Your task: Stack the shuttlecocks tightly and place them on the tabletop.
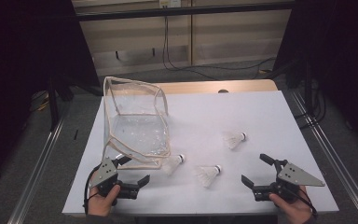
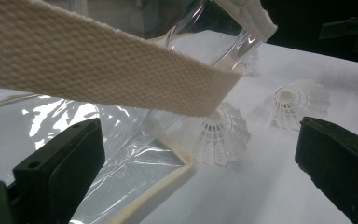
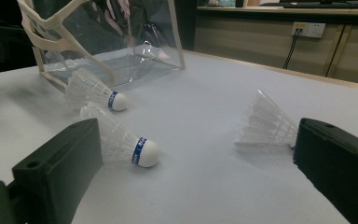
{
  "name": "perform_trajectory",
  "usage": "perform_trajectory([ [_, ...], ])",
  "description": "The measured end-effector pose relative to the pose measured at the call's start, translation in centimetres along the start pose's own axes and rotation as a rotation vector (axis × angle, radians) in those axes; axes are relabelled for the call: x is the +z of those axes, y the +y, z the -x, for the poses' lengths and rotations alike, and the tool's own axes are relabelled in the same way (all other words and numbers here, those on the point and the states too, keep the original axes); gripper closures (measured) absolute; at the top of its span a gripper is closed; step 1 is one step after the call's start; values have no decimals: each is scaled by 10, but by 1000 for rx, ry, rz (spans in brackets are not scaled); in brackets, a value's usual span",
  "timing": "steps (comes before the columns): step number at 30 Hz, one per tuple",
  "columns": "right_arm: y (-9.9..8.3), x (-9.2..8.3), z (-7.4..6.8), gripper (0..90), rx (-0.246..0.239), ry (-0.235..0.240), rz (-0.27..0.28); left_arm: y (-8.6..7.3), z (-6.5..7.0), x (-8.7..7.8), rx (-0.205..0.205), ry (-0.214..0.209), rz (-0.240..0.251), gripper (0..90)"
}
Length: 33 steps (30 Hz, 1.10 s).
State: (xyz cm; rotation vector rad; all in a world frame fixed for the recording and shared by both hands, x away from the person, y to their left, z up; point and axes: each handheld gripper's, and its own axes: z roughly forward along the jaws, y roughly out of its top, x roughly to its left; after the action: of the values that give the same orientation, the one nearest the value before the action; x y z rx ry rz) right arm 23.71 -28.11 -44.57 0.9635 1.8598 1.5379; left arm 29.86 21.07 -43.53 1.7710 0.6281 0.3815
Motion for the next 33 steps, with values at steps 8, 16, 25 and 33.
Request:
perform_trajectory([
  [8, 0, 0, 0, 8, -7, -2, -6, 0, 2, 1, -9, -11, 4, 15],
  [16, 0, 0, -1, 2, -13, -4, -7, 1, 7, 6, 1, -42, -18, 18],
  [25, 0, 0, 0, 1, -12, -11, -6, 3, 12, 12, -9, -61, -31, 22],
  [33, 1, 0, 0, 0, -10, -13, -4, 5, 17, 17, -42, -65, -38, 24],
])
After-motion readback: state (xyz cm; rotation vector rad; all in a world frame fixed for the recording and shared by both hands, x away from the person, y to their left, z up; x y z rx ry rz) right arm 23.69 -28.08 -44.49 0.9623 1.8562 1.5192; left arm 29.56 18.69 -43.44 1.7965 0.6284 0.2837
